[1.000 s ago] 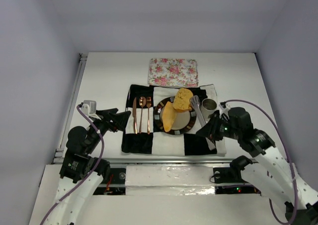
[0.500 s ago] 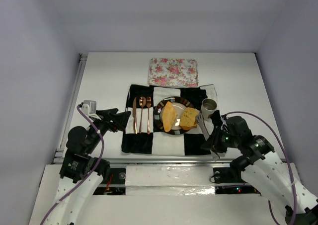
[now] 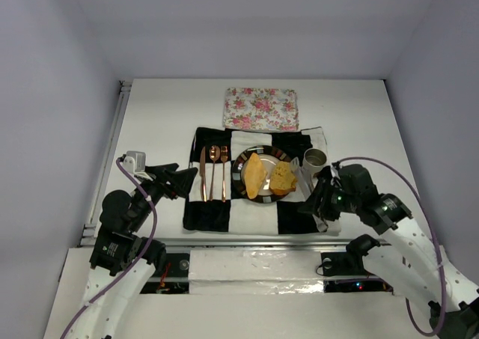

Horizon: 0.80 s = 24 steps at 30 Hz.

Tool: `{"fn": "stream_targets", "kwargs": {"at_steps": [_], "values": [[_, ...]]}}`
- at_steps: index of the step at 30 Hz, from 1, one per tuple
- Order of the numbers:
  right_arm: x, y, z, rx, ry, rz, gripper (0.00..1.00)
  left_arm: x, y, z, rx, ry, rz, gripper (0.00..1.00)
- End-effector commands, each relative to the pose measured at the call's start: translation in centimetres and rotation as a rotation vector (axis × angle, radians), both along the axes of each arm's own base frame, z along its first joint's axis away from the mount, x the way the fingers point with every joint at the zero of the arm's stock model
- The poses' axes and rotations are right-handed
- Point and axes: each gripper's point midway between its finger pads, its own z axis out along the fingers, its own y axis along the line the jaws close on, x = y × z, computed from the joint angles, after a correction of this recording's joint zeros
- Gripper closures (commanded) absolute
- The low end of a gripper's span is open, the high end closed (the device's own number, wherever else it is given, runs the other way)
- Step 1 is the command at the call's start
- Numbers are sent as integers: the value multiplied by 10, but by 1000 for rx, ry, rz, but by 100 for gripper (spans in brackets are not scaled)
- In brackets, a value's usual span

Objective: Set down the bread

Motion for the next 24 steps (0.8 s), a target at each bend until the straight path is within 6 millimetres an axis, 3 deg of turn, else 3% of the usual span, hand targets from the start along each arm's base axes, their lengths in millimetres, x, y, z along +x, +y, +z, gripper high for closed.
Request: {"fn": "stream_targets", "kwargs": {"at_steps": [1, 5, 8, 10, 11, 12, 13, 14, 15, 16, 17, 18, 19, 20, 21, 23, 24], "values": [[23, -3, 54, 10, -192, -32, 53, 0, -2, 11, -8, -54, -13, 27], [30, -11, 66, -34, -239, -52, 60, -1, -2, 13, -8, -60, -15, 27], [50, -9, 86, -51, -307, -66, 63, -2, -2, 14, -10, -65, -18, 27], [77, -10, 90, -122, -342, -103, 64, -3, -2, 15, -11, -69, -21, 27], [96, -11, 108, -148, -413, -125, 65, -3, -2, 15, -12, -71, -21, 27], [110, -12, 112, -169, -427, -136, 65, -4, -2, 16, -11, -74, -24, 27], [131, -11, 101, -221, -398, -140, 65, -4, -3, 16, -12, -76, -25, 27], [157, -21, 115, -252, -453, -183, 66, -5, -2, 17, -14, -78, -25, 27], [174, -25, 114, -270, -451, -193, 66, -5, -2, 17, -13, -82, -27, 27], [199, -28, 96, -311, -415, -188, 66, -6, -2, 17, -14, -83, -27, 27], [215, -37, 92, -329, -403, -212, 67, -6, -3, 18, -14, -85, -30, 27], [239, -58, 100, -320, -405, -272, 67, -7, -2, 19, -15, -91, -30, 27], [254, -70, 96, -319, -392, -295, 67, -8, -2, 19, -17, -92, -30, 27], [272, -78, 76, -317, -342, -294, 67, -8, -2, 20, -16, -96, -31, 27], [290, -106, 78, -323, -341, -351, 67, -9, -2, 21, -17, -99, -31, 27], [309, -128, 65, -349, -327, -351, 67, -10, -2, 22, -19, -106, -34, 27], [317, -137, 44, -371, -281, -336, 67, -10, -3, 22, -19, -110, -39, 27]]}}
